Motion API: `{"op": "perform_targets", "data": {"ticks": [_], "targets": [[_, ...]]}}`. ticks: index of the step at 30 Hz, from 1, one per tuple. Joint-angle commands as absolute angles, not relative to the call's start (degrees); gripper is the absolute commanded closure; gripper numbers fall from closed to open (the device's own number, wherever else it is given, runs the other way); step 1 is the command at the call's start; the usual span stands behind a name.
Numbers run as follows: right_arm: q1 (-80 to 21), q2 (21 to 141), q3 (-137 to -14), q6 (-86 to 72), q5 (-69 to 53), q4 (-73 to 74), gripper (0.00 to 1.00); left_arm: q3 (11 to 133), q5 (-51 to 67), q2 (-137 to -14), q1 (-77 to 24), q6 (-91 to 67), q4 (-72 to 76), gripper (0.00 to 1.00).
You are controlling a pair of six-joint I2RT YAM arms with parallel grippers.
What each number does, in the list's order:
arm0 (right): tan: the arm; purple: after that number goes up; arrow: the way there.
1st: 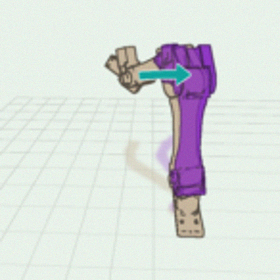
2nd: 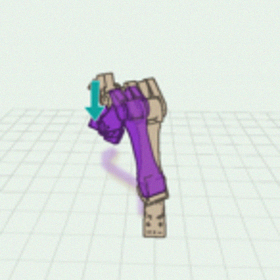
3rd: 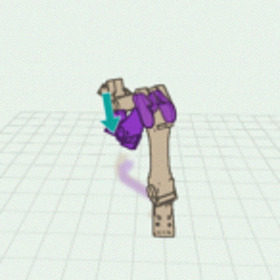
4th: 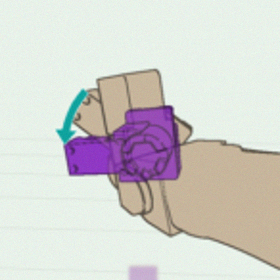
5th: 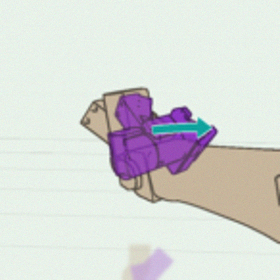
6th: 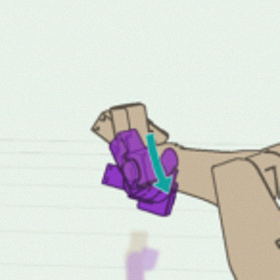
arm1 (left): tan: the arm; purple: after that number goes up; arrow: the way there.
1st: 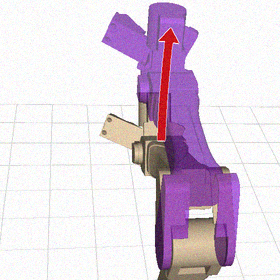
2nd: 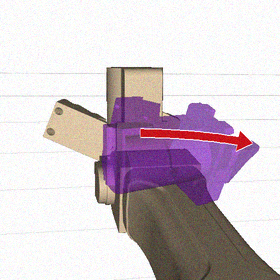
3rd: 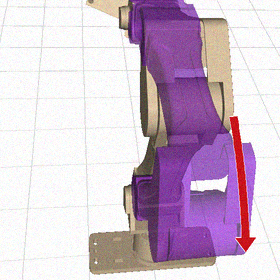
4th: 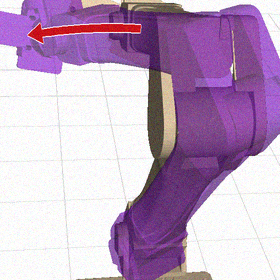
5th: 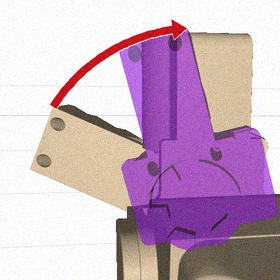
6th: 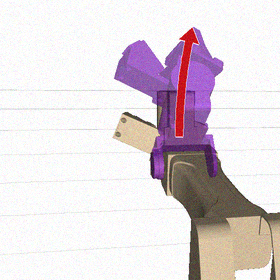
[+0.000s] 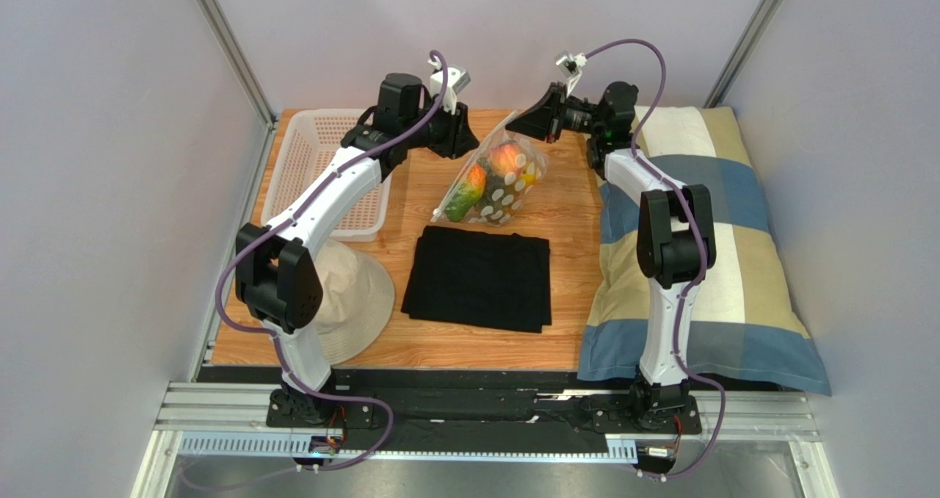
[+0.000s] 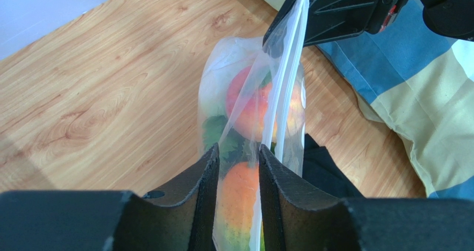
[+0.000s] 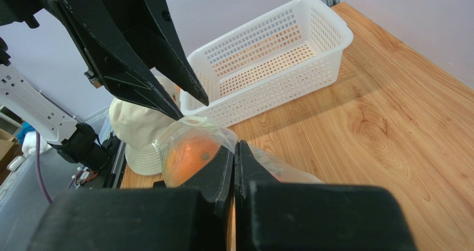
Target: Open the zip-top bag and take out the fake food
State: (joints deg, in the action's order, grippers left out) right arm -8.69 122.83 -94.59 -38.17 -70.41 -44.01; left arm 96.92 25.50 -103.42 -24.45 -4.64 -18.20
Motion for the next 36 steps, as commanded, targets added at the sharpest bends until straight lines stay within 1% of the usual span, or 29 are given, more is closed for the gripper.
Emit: {"op": "perform_targets", "data": {"ticks": [1,9,14,17,25,36], "targets": [[-9.14,123.75,-97.38,-38.58,-71.01,-46.67,1.0,94.58,25.76,-99.85,-24.26,-4.22,-15.65,0.62],[-9.32,124.01,-97.82,-38.41,-71.37,-46.14,1.0,91.68,24.35,-97.3,-24.26,-4.22,-15.03,0.62],[-9.4,123.93,-97.91,-37.53,-71.28,-45.0,1.0,88.25,21.37,-93.18,-24.26,-4.92,-13.89,0.59],[-9.58,123.75,-97.91,-36.48,-71.02,-43.69,1.0,87.19,22.14,-91.59,-24.26,-5.01,-13.1,0.59],[-9.58,123.49,-98.09,-35.07,-70.93,-42.1,1.0,86.84,24.44,-93.34,-24.26,-4.75,-13.1,0.63],[-9.76,123.75,-98.35,-35.07,-71.02,-41.92,1.0,86.22,26.54,-95.71,-24.35,-4.92,-12.39,0.63]]}}
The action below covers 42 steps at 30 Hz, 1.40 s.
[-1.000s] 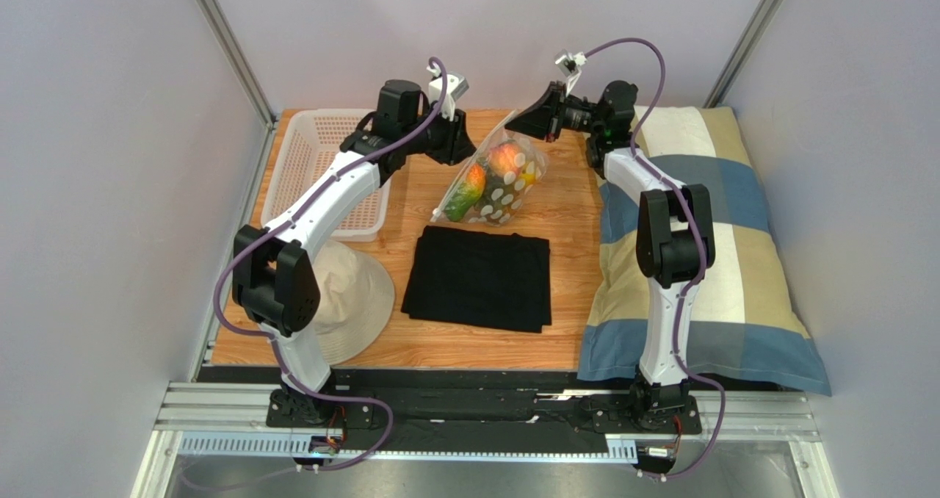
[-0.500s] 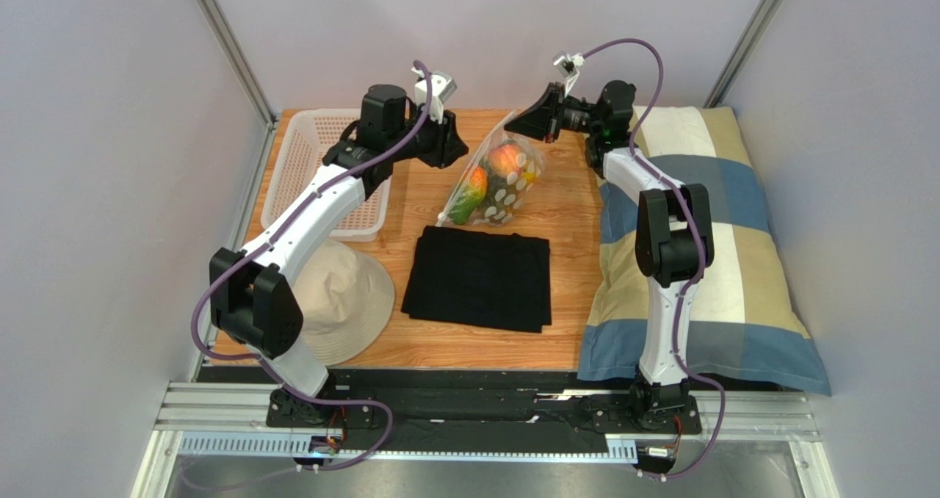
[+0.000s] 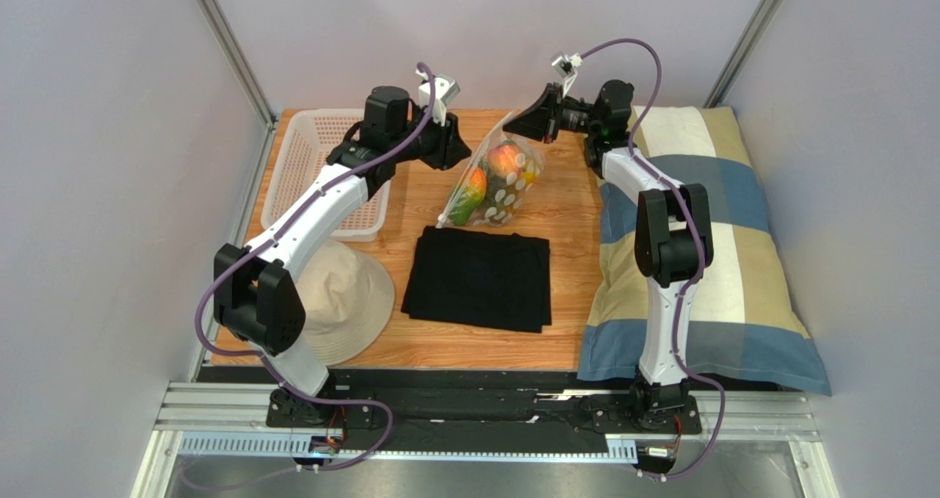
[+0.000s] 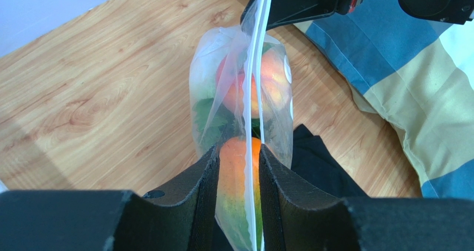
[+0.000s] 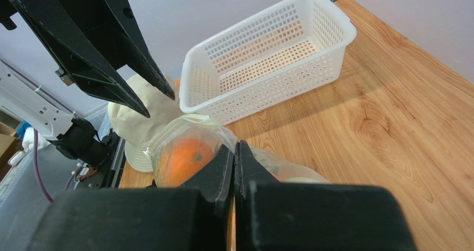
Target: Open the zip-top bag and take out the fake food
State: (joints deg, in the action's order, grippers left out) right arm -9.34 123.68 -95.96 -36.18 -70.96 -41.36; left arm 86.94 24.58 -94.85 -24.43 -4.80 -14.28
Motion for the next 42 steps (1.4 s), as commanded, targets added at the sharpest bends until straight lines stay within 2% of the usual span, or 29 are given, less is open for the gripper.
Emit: {"op": "perform_targets", "data": {"ticks": [1,16,17,18,19,20,21,22,23,24,27,32,36,39,42], "targets": [[-9.76,123.75,-98.35,-35.07,-71.02,-41.92,1.0,86.13,26.72,-95.89,-24.35,-5.01,-12.22,0.63],[-9.93,124.19,-99.92,-34.63,-69.53,-38.59,1.0,90.43,30.58,-103.96,-25.31,-6.24,-12.92,0.64],[-9.93,124.28,-100.45,-34.02,-68.48,-37.19,0.97,91.05,30.85,-104.58,-25.31,-6.68,-12.75,0.7],[-9.93,124.36,-101.24,-33.4,-67.77,-33.09,0.92,92.1,30.85,-104.94,-25.31,-7.72,-12.83,0.83],[-9.93,124.19,-102.29,-32.62,-66.72,-30.44,0.81,92.54,30.68,-105.46,-25.31,-8.43,-12.66,0.87],[-9.93,123.23,-102.91,-30.35,-63.05,-27.1,0.74,92.81,30.5,-105.64,-25.31,-9.22,-11.79,0.9],[-9.93,122.53,-103.62,-29.02,-60.15,-18.28,0.67,93.33,30.32,-105.73,-25.31,-11.32,-11.34,1.0],[-10.28,121.82,-104.41,-27.7,-57.33,-12.97,0.48,93.77,30.24,-105.99,-25.31,-12.29,-10.99,1.0],[-10.54,120.6,-107.46,-26.03,-51.82,-7.44,0.38,94.21,30.41,-106.17,-25.31,-13.26,-10.12,1.0],[-10.72,120.06,-109.14,-24.01,-48.11,5.06,0.34,94.65,30.41,-106.26,-25.31,-15.36,-9.59,1.0],[-10.99,116.13,-111.98,-25.21,-34.39,19.12,0.3,94.66,28.83,-106.35,-25.31,-18.97,-8.61,1.0],[-13.27,105.66,-104.6,-25.05,-19.29,23.98,0.22,92.03,28.39,-106.0,-25.31,-23.11,-3.53,1.0],[-17.83,101.43,-102.75,-23.38,-14.5,30.13,0.2,90.0,28.3,-106.35,-25.4,-27.5,-0.35,1.0],[-21.35,98.71,-99.86,-24.51,-13.54,28.84,0.19,89.91,27.78,-106.7,-25.4,-29.08,-0.35,1.0],[-23.37,99.66,-99.66,-26.28,-12.31,31.53,0.19,89.04,27.16,-106.17,-25.4,-30.14,-0.35,1.0]]}}
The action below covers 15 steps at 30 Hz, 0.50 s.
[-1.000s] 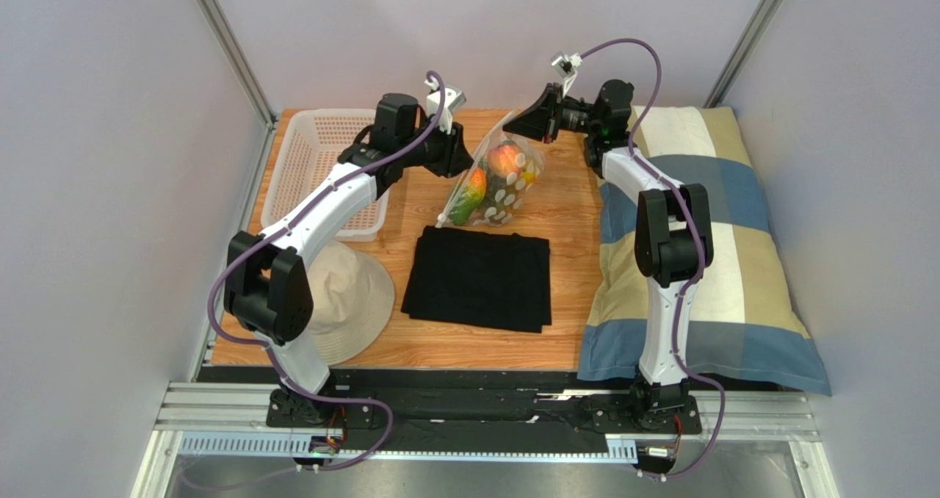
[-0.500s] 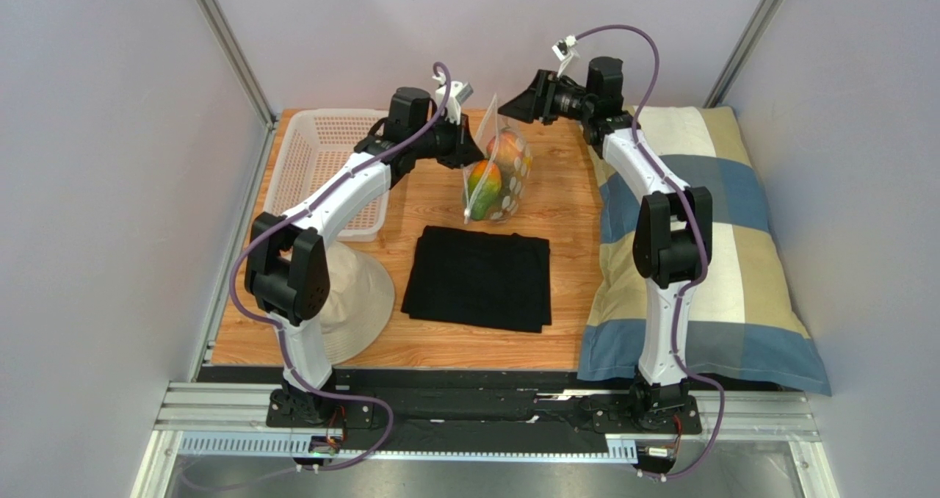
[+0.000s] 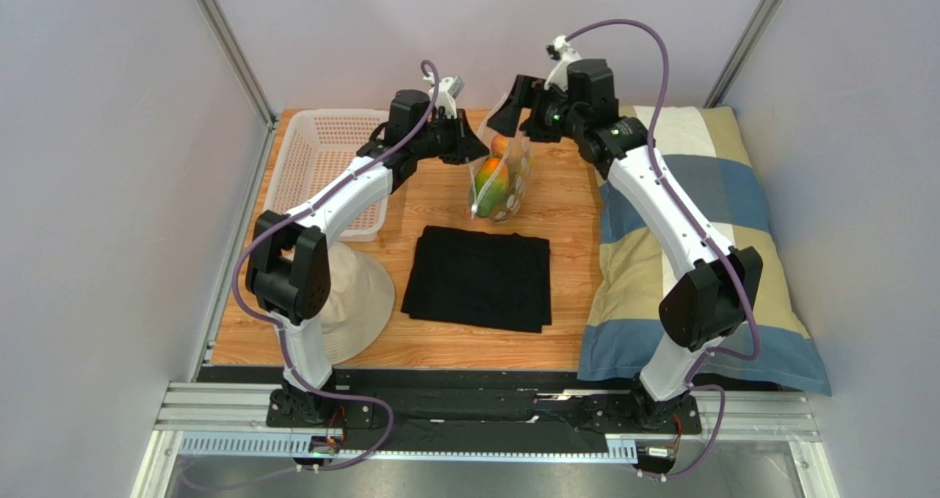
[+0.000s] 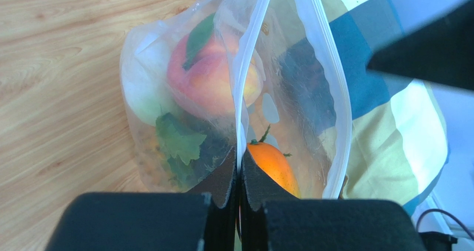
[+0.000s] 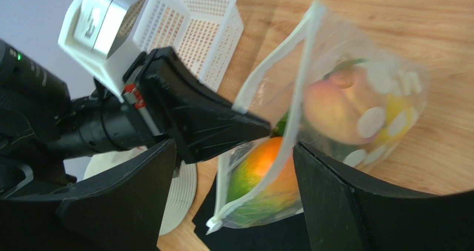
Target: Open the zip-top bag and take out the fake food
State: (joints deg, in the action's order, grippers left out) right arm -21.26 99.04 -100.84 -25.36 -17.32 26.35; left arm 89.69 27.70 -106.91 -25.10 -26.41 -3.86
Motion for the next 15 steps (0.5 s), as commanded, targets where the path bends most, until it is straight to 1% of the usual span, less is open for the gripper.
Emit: {"op": "perform_targets", "data": {"ticks": [1,4,6,8,9,10,11,12,13,15], "targets": [[-24.25,99.93,-100.36,-26.19,-11.52,32.51,0.19,88.77,27.07,-105.65,-25.4,-30.23,1.13,1.0],[-25.4,100.46,-99.84,-26.54,-7.83,32.87,0.19,88.24,27.33,-104.6,-25.4,-30.41,1.32,1.0],[-25.58,101.94,-100.37,-26.37,-5.89,34.09,0.25,88.24,27.33,-104.15,-25.4,-30.24,0.97,1.0],[-25.66,103.09,-101.25,-25.93,-3.18,35.68,0.43,87.98,27.07,-103.8,-25.4,-29.97,0.88,1.0],[-25.75,103.97,-101.25,-25.75,-2.47,36.38,0.58,87.98,26.9,-103.62,-25.4,-29.88,0.88,1.0],[-25.84,104.32,-101.34,-25.66,-1.68,36.91,0.66,88.07,26.37,-103.62,-25.4,-29.8,0.7,1.0],[-25.67,104.59,-101.25,-25.58,-1.06,37.18,0.77,88.33,26.19,-103.88,-25.4,-29.62,0.53,1.0],[-25.75,104.94,-101.25,-24.97,-0.97,37.26,0.94,88.59,25.93,-104.06,-25.4,-29.53,0.35,1.0],[-25.75,105.03,-101.6,-24.61,-0.62,37.61,1.0,89.03,25.49,-104.93,-25.4,-29.44,0.18,1.0],[-25.66,104.94,-102.74,-23.82,3.94,37.88,1.0,90.7,25.31,-105.9,-25.31,-29.62,0.26,1.0]]}}
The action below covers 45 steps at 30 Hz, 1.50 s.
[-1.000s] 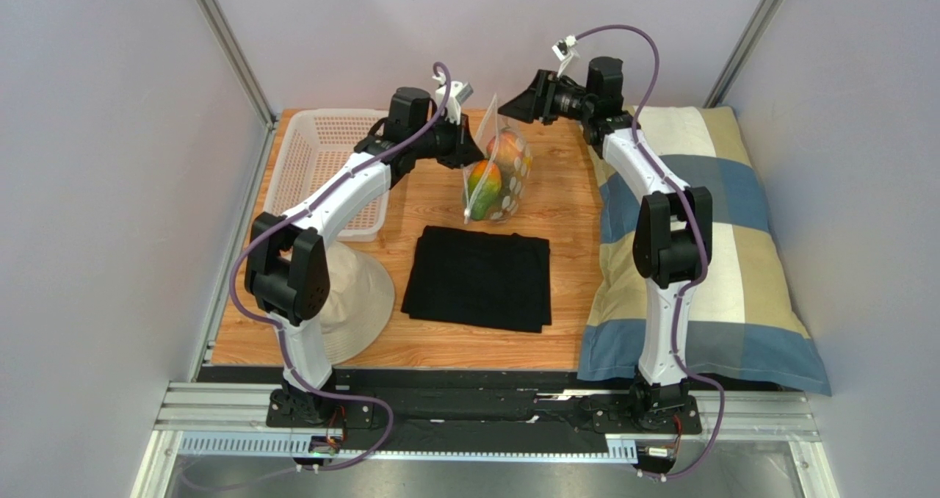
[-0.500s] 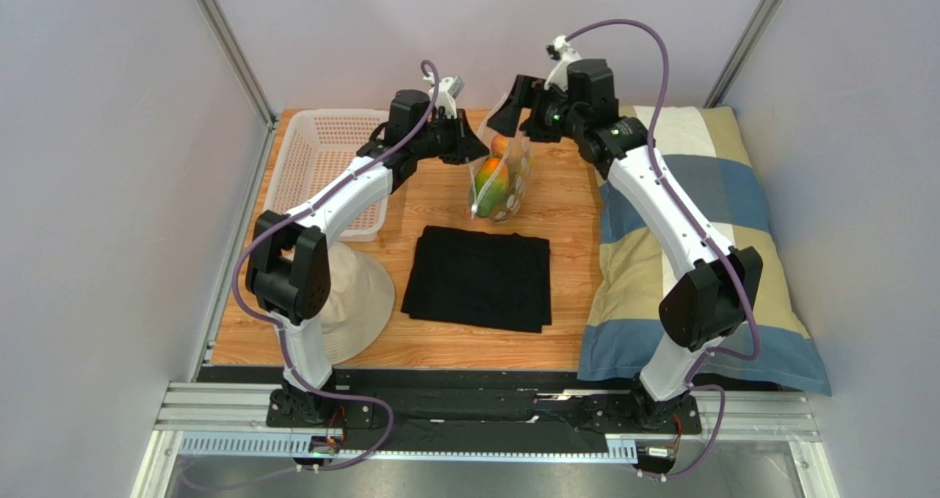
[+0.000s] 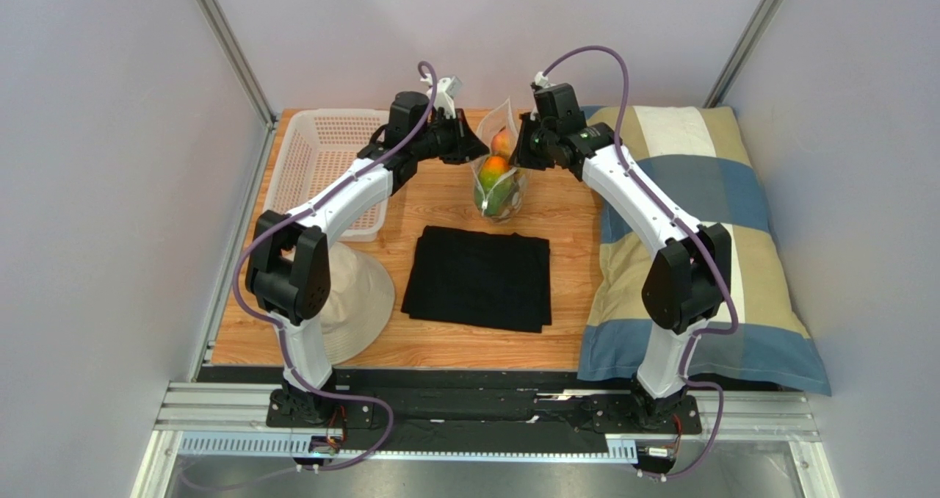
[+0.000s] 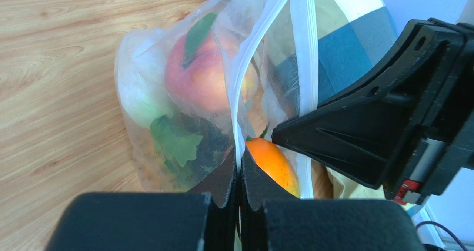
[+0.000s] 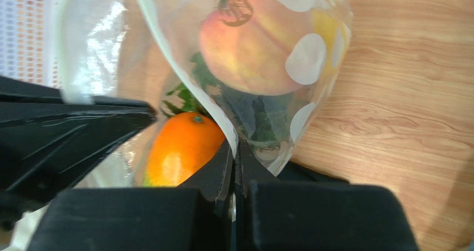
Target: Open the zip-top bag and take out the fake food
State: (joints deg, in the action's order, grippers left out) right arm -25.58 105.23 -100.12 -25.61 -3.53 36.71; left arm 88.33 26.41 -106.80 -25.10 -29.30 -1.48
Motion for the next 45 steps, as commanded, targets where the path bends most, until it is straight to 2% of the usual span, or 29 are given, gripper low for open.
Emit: {"op": "perform_targets", "data": {"ticks": [1,10,16,17,19,20,22,24,26,30,31,32,33,35,39,45], "targets": [[-25.66,104.85,-103.44,-22.43,5.61,37.88,1.0,91.31,25.31,-107.21,-25.4,-29.71,0.18,1.0],[-25.49,110.91,-120.92,-13.36,8.09,43.94,1.0,97.12,21.9,-113.02,-25.14,-29.71,-2.98,1.0],[-25.58,112.06,-117.87,-14.5,1.94,37.01,1.0,100.54,18.73,-114.08,-24.43,-24.53,-10.71,1.0],[-25.66,112.5,-117.17,-14.5,1.24,36.39,1.0,101.68,18.37,-114.0,-24.43,-22.26,-11.94,0.88],[-25.66,113.81,-116.72,-14.41,0.88,34.72,1.0,102.56,16.53,-112.77,-24.43,-20.31,-15.9,0.74],[-25.66,114.34,-116.54,-14.33,0.79,34.37,1.0,102.57,16.26,-111.98,-24.43,-18.82,-16.69,0.53],[-25.58,115.48,-116.37,-14.15,0.88,33.84,1.0,102.13,16.96,-109.7,-24.43,-18.28,-17.66,0.52],[-25.49,115.75,-115.58,-14.41,0.79,32.88,1.0,100.47,19.23,-107.33,-24.43,-19.24,-16.45,0.55],[-25.49,115.49,-114.88,-14.59,-1.23,32.09,1.0,99.06,20.39,-106.09,-24.43,-21.95,-16.35,0.63],[-25.4,114.17,-112.86,-14.85,-1.41,30.59,1.0,96.07,20.39,-103.8,-25.05,-27.85,-14.32,0.67],[-25.4,113.82,-111.98,-15.11,-1.58,30.32,1.0,95.89,20.48,-103.62,-25.31,-28.56,-14.41,0.65],[-25.49,113.38,-111.71,-15.47,-2.63,29.63,1.0,95.37,20.48,-103.45,-25.75,-29.17,-14.33,0.55],[-25.49,113.2,-111.36,-15.64,-2.98,29.27,1.0,95.36,20.65,-103.36,-26.71,-28.92,-14.67,0.51],[-25.49,112.77,-110.48,-15.91,-3.77,28.74,1.0,96.67,19.43,-103.71,-27.59,-28.82,-16.95,0.46],[-25.58,112.41,-110.04,-16.17,-3.6,28.21,1.0,95.54,12.41,-103.98,-28.3,-40.23,-22.84,0.47],[-25.58,111.45,-109.16,-16.44,-4.31,28.04,1.0,92.46,8.62,-104.5,-28.3,-51.32,-21.18,0.49]]}}
